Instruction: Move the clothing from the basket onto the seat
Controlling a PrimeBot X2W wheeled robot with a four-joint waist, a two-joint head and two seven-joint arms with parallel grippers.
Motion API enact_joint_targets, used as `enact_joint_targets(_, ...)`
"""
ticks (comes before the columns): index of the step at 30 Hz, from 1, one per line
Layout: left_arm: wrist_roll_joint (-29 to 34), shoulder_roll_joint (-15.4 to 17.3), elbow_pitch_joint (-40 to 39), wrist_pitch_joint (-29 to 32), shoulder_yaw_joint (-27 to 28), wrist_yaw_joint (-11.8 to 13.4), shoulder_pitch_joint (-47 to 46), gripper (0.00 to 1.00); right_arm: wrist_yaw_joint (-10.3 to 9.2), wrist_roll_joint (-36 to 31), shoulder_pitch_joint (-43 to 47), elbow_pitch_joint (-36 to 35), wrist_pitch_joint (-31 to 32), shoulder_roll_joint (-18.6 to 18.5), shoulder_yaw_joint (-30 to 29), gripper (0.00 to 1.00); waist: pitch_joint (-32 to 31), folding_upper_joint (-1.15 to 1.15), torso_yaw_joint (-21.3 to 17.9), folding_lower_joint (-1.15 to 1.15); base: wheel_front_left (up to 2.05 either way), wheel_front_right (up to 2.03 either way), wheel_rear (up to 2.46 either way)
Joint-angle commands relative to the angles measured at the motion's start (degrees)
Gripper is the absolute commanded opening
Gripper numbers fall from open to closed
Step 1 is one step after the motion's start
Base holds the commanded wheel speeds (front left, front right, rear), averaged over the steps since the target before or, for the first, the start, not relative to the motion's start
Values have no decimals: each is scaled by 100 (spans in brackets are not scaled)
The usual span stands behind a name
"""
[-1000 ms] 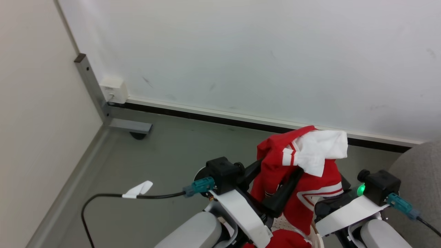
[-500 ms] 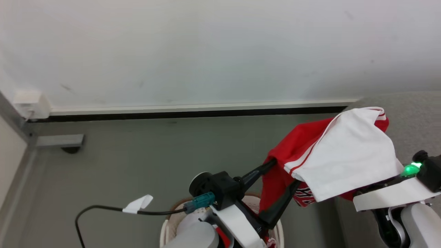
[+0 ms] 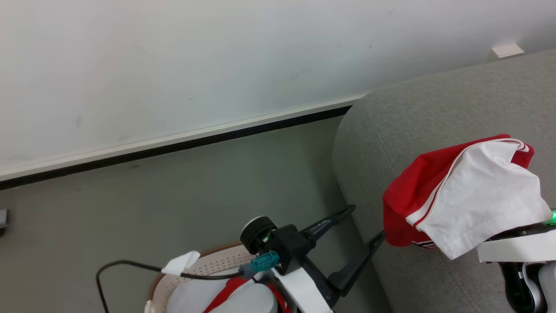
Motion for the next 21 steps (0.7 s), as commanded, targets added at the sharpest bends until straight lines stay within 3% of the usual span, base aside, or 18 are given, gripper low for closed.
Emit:
enact_joint_targets(1, 60, 42, 6, -12, 40, -21, 80, 100, -12, -48, 53, -42, -1, 18, -19, 0, 27, -1, -200, 0, 0, 0, 0)
enact_joint_targets(12, 266, -15, 117, -13, 114, -59, 111, 100, -12, -87, -12, -62, -1, -30, 25, 0, 102, -1, -446, 0, 0, 0, 0)
enact_joint_targets(16, 304, -20, 65, -13, 252, -40, 1, 100, -13, -217, -416, 82, -1, -365, 340, 0, 349, -1, -406, 0, 0, 0, 0)
enact_joint_targets(21, 373, 57, 12, -13, 381, 19, -163, 100, -12, -398, -1156, 305, -2, -832, 299, 0, 830, -1, -244, 0, 0, 0, 0)
